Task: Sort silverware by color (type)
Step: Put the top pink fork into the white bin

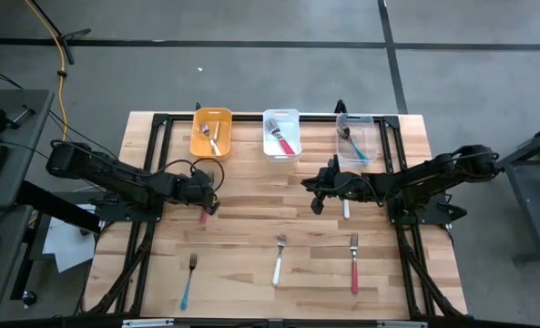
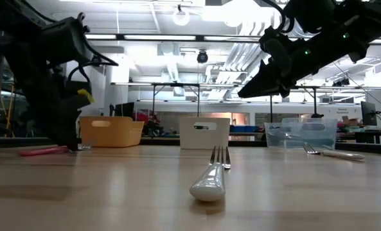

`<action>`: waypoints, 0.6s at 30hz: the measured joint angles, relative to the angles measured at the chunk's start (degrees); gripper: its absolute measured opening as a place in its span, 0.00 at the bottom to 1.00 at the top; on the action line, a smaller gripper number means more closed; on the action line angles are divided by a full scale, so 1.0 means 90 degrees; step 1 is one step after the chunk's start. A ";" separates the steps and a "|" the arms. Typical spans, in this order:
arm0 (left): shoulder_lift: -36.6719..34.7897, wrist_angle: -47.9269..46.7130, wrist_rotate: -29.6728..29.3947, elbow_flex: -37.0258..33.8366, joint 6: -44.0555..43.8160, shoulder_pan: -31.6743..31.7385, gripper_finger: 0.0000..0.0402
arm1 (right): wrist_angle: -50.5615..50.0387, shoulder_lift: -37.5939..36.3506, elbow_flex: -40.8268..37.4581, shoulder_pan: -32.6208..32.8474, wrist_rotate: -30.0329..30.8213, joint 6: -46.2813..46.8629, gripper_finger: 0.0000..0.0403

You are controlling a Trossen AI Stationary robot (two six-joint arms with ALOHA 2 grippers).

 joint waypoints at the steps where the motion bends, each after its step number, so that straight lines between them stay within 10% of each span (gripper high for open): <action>1: 0.0000 0.0004 -0.0001 -0.0016 0.0075 0.0000 0.30 | 0.0002 0.0000 0.0000 0.0000 0.0000 -0.0002 0.06; 10: 0.0007 0.0231 0.0222 -0.0040 0.0755 -0.0007 0.06 | 0.0000 0.0000 0.0000 0.0000 0.0000 -0.0007 0.06; 18: 0.0036 0.1936 0.0795 -0.0073 0.1662 0.0110 0.06 | 0.0004 0.0000 0.0000 0.0000 0.0002 0.0005 0.06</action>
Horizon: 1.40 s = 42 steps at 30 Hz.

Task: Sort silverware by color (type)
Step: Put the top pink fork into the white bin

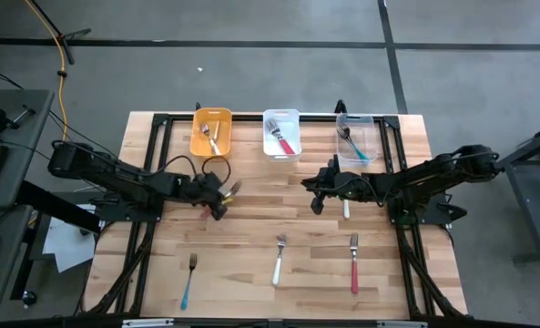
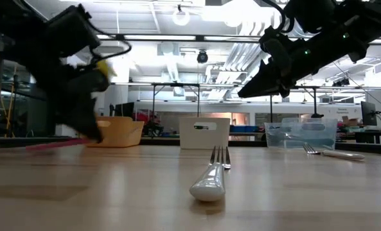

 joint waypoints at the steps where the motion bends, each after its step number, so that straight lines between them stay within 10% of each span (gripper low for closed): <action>1: -0.0004 0.0291 0.0046 0.0007 0.0144 0.0090 0.06 | 0.0019 0.0000 0.0000 0.0000 0.0000 0.0000 0.06; 26: 0.1276 0.4814 0.2204 0.1976 0.1816 0.2789 0.06 | 0.0842 0.0191 0.0002 0.0000 0.0300 0.0121 0.07; 42: 0.2969 0.6994 0.2246 0.2939 0.1819 0.2635 0.06 | 0.2137 0.0874 0.1271 -0.0892 0.0306 -0.0401 0.47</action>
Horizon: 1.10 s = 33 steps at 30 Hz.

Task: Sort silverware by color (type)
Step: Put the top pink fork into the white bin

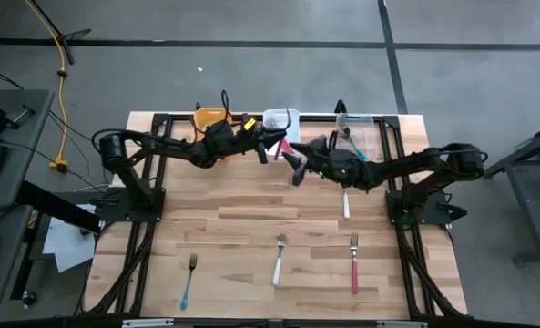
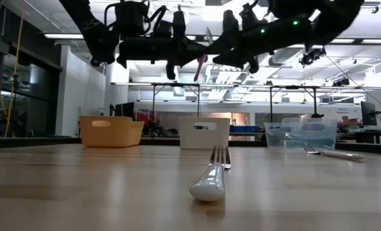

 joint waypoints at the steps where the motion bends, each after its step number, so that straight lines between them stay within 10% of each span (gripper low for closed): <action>1: -0.0001 0.0042 -0.0002 0.0009 0.0006 -0.0003 0.06 | -0.0123 0.0035 0.0081 -0.0084 0.0007 -0.0004 0.48; 10: -0.0004 0.0220 -0.0070 0.0011 0.0086 -0.0001 0.06 | -0.0492 0.0990 0.1005 -0.0644 -0.0531 -0.0379 0.39; 19: -0.0020 0.0276 -0.0012 0.0011 0.0161 -0.0014 0.03 | -0.0842 0.1361 0.1386 -0.0717 -0.0345 -0.0648 0.03; 33: -0.0088 -0.0203 0.0333 -0.0007 0.0442 0.0083 0.14 | -0.1736 0.1164 0.1398 -0.0747 -0.0303 -0.0574 0.00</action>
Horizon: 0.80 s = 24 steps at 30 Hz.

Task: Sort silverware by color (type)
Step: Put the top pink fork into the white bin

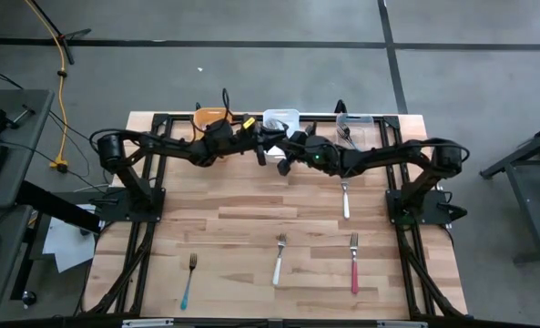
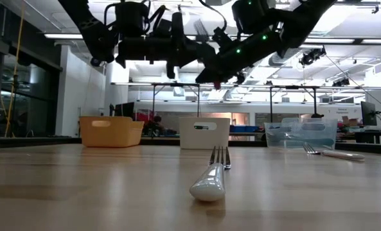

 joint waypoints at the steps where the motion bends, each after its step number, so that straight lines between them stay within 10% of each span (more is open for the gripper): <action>1: -0.0010 -0.0045 0.0037 -0.0002 0.0037 0.0007 0.16 | -0.0138 -0.0074 0.0000 -0.0024 -0.0003 0.0036 0.00; 17: -0.0195 -0.1307 -0.0725 -0.0020 0.1602 -0.0303 0.28 | -0.1851 -0.0870 0.0007 -0.0678 -0.0237 0.0376 0.00; 24: -0.0195 -0.0037 -0.1821 -0.1040 0.1994 -0.0533 0.28 | -0.2302 -0.0865 0.0005 -0.1350 -0.0998 0.0727 0.00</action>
